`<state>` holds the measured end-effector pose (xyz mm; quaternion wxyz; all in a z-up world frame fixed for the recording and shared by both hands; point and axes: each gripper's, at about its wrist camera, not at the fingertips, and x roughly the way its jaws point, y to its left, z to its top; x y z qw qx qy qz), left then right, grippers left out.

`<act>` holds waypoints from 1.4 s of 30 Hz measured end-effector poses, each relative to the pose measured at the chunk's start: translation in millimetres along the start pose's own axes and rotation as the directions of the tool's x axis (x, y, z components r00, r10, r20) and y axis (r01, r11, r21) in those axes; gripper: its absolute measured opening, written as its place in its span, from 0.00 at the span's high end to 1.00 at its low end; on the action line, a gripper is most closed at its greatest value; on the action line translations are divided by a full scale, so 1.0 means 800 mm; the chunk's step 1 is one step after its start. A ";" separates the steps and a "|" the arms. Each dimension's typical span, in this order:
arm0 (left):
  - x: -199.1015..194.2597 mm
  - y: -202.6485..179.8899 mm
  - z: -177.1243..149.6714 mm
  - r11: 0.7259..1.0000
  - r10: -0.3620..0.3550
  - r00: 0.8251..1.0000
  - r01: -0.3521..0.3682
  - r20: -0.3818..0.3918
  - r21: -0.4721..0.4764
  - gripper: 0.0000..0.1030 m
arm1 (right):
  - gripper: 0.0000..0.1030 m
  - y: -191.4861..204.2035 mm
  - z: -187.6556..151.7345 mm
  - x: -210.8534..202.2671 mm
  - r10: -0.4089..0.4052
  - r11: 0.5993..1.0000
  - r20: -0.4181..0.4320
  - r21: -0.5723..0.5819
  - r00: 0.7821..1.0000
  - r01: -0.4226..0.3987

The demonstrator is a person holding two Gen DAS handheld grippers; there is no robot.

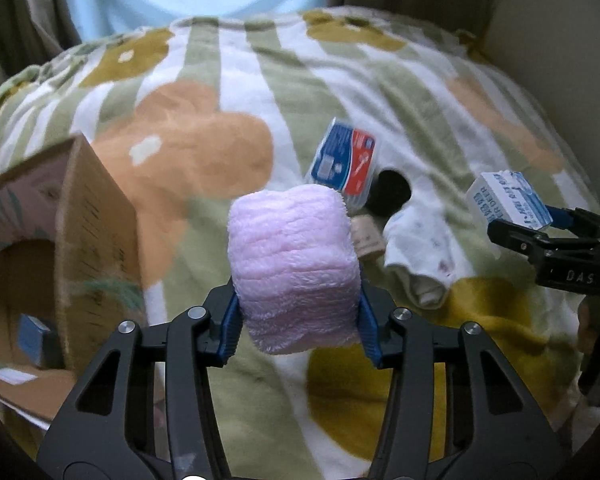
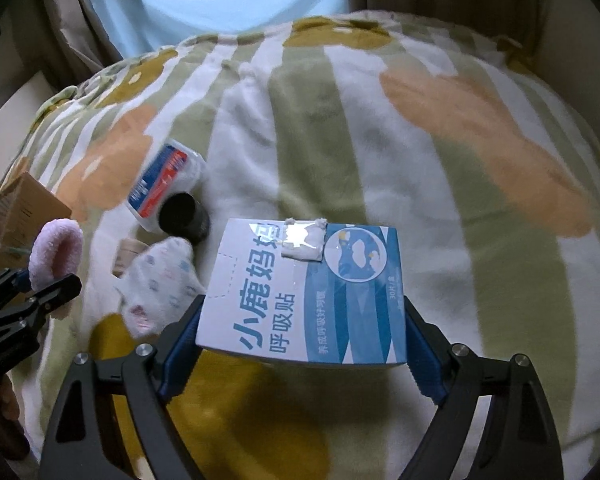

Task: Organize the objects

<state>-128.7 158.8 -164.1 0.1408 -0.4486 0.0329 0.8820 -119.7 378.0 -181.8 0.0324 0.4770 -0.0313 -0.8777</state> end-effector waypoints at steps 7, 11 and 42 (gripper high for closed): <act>-0.066 0.025 0.027 1.000 -0.008 0.996 0.006 0.086 0.014 0.57 | 0.17 0.035 0.023 -0.052 -0.008 0.999 0.066 -0.038 0.998 0.010; -0.100 0.052 0.042 1.000 -0.006 0.992 0.006 0.123 -0.004 0.57 | 0.17 0.068 0.041 -0.080 0.011 0.997 0.108 -0.073 0.994 -0.004; -0.189 0.372 -0.016 0.956 0.196 0.973 -0.161 0.122 -0.247 0.57 | 0.17 0.394 0.089 -0.072 0.242 0.917 0.064 -0.343 0.968 -0.207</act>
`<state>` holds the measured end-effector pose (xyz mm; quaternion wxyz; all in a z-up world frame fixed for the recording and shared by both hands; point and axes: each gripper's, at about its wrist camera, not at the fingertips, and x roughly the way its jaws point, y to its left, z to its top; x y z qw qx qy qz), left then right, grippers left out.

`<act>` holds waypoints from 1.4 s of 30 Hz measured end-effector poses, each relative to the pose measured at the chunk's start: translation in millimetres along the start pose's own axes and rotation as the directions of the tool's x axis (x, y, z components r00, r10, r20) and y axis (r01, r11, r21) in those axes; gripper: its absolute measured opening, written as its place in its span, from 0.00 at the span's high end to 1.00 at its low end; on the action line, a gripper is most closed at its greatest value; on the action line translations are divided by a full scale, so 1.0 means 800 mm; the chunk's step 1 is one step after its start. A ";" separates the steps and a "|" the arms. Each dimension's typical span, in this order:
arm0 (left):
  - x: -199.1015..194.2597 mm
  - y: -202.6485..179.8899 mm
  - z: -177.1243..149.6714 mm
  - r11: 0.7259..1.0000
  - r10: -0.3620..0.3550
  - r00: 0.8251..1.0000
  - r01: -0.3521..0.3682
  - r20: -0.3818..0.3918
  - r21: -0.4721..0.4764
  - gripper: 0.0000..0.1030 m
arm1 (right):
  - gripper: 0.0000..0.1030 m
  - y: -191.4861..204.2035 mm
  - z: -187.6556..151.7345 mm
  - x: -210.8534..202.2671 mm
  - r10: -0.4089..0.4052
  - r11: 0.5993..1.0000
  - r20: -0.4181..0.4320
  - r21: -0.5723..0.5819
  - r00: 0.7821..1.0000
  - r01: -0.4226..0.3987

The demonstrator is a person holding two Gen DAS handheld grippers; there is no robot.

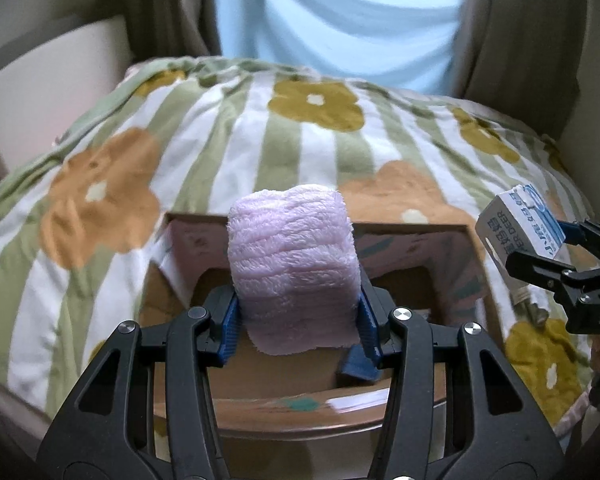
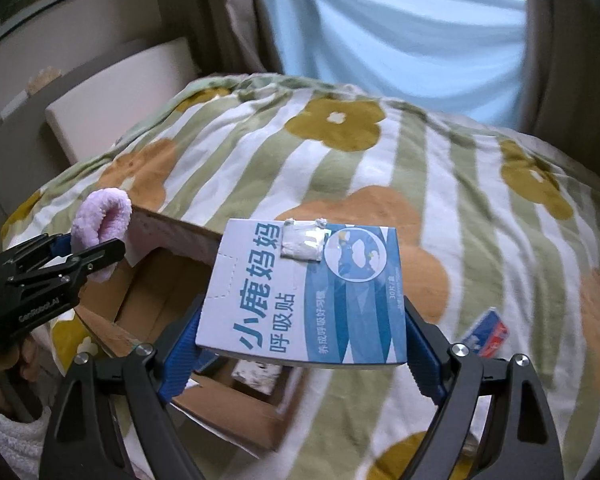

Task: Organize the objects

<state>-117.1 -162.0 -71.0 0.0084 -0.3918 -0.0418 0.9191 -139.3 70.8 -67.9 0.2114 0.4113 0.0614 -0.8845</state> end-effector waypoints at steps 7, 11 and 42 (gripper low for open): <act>0.024 0.042 -0.023 0.999 0.011 0.999 -0.013 -0.051 -0.034 0.57 | 0.17 0.046 0.008 0.043 0.038 0.998 -0.045 -0.041 0.998 -0.040; 0.035 0.054 -0.036 0.999 0.008 0.997 -0.011 -0.077 -0.047 0.57 | 0.17 0.071 0.006 0.064 0.056 0.996 -0.076 -0.070 0.996 -0.062; 0.054 0.066 -0.064 1.000 -0.002 0.989 0.004 -0.145 0.015 0.54 | 0.16 0.123 0.004 0.125 0.157 0.985 -0.170 -0.040 0.973 -0.166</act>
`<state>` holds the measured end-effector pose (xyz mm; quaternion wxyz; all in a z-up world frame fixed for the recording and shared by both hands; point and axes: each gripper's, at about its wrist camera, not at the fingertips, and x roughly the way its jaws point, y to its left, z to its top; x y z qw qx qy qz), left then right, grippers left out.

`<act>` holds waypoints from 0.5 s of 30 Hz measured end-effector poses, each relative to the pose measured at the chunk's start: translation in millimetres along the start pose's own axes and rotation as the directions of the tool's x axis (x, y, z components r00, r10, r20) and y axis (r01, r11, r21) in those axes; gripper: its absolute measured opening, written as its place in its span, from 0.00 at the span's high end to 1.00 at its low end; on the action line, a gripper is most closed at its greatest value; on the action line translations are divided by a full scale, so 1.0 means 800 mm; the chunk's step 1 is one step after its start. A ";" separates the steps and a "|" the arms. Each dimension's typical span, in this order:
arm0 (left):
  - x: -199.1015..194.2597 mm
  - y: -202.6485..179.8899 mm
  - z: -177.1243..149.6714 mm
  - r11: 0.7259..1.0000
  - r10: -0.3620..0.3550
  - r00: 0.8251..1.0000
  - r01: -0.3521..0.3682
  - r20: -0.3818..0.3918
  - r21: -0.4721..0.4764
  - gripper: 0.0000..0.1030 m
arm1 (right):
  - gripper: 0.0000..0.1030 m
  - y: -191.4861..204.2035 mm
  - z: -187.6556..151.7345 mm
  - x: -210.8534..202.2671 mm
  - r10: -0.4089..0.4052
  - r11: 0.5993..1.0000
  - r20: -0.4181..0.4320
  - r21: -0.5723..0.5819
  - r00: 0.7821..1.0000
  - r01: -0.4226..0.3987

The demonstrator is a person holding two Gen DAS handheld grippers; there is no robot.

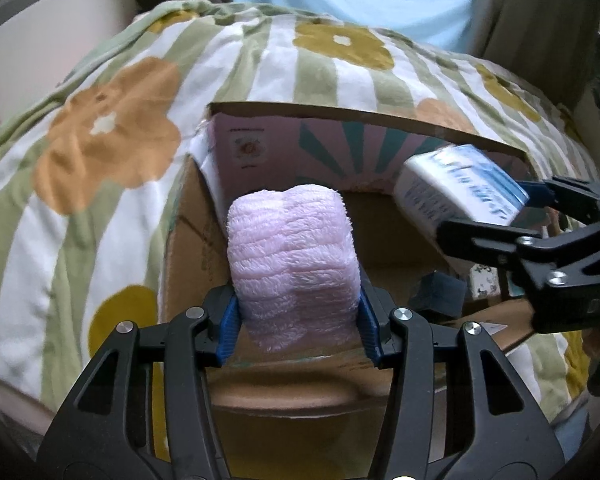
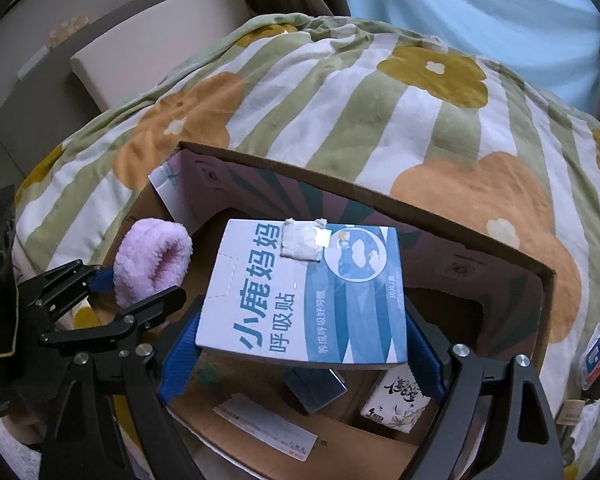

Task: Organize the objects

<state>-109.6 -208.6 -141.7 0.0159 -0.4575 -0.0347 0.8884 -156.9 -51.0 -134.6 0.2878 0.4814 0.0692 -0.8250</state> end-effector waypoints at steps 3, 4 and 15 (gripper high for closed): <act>-0.002 -0.006 0.003 0.999 0.017 1.000 -0.017 -0.009 0.028 0.15 | 0.15 0.000 0.004 -0.001 -0.002 1.000 0.005 -0.003 1.000 0.002; -0.004 -0.008 0.002 0.999 0.031 1.000 -0.031 0.000 0.039 0.01 | 0.12 -0.003 0.005 -0.003 0.003 1.000 0.021 0.003 1.000 -0.004; -0.021 -0.011 0.000 0.998 0.038 0.998 -0.040 0.046 0.052 0.00 | 0.00 -0.024 0.008 -0.031 0.019 0.995 0.101 0.098 0.995 -0.029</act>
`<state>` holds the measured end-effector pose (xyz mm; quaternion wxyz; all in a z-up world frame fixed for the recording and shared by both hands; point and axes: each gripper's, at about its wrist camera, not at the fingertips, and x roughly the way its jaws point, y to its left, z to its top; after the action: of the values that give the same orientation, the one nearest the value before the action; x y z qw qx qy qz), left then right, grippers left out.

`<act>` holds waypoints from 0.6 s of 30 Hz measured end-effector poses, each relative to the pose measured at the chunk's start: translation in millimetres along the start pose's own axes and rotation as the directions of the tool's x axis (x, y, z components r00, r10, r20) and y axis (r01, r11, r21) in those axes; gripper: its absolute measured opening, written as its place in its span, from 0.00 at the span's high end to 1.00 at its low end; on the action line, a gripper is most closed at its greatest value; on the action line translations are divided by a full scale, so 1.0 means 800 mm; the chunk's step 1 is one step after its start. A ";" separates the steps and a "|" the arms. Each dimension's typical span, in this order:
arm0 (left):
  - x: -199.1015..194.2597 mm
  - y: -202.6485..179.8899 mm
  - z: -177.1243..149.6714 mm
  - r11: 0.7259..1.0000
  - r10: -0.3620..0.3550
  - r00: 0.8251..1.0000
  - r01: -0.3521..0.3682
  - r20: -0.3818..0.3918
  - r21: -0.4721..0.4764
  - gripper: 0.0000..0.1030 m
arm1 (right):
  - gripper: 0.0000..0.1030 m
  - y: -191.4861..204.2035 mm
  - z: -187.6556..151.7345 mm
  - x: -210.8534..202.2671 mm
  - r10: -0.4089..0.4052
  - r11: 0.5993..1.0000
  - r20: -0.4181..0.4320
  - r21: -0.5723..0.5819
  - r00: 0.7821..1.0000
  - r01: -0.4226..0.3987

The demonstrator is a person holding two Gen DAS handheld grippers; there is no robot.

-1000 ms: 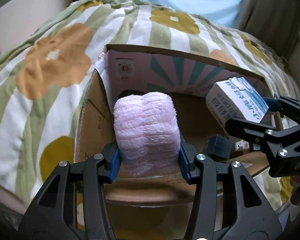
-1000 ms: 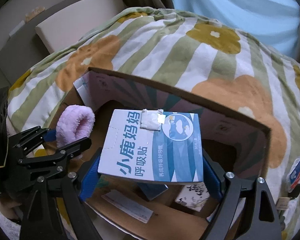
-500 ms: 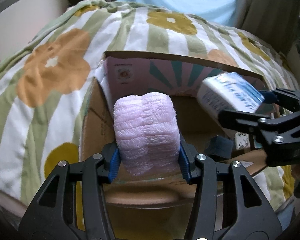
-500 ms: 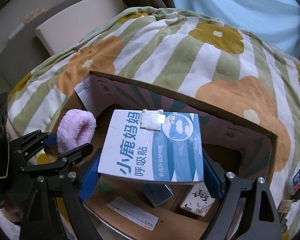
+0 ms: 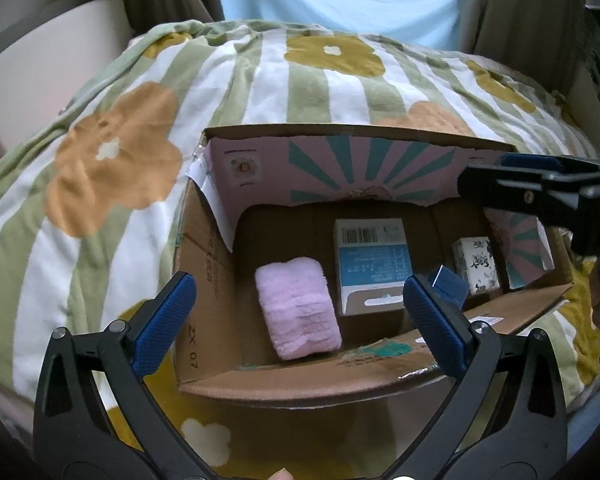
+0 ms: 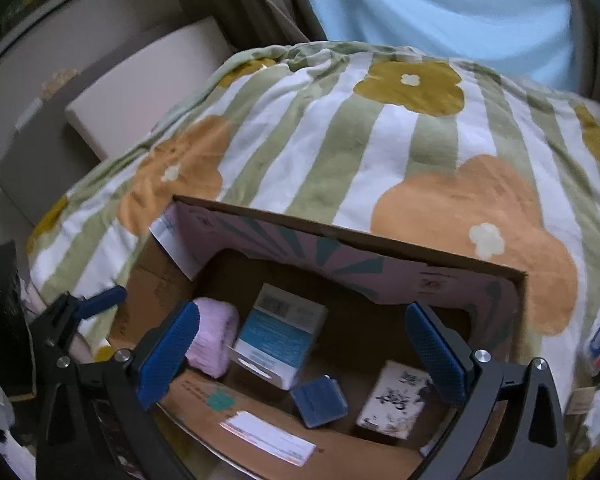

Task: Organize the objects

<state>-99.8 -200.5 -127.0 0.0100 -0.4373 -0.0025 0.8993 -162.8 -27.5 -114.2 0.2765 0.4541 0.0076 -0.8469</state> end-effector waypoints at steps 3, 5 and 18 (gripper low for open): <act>-0.004 0.001 -0.002 1.000 -0.001 1.000 0.001 0.004 -0.003 0.00 | 0.00 0.004 -0.003 -0.003 -0.032 0.999 -0.006 -0.034 0.999 0.032; -0.004 0.002 -0.003 1.000 -0.001 1.000 0.001 0.002 -0.005 0.00 | 0.00 0.004 -0.005 -0.006 -0.041 0.999 -0.004 -0.035 0.999 0.041; -0.025 0.022 -0.001 0.997 0.009 0.999 -0.007 0.032 -0.074 0.00 | 0.00 0.008 -0.009 -0.027 -0.126 0.991 0.051 -0.030 0.991 0.128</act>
<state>-87.1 -218.2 -112.1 -0.0096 -0.4228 -0.0341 0.9055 -145.1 -21.0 -100.2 0.2297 0.4272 0.0439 -0.8734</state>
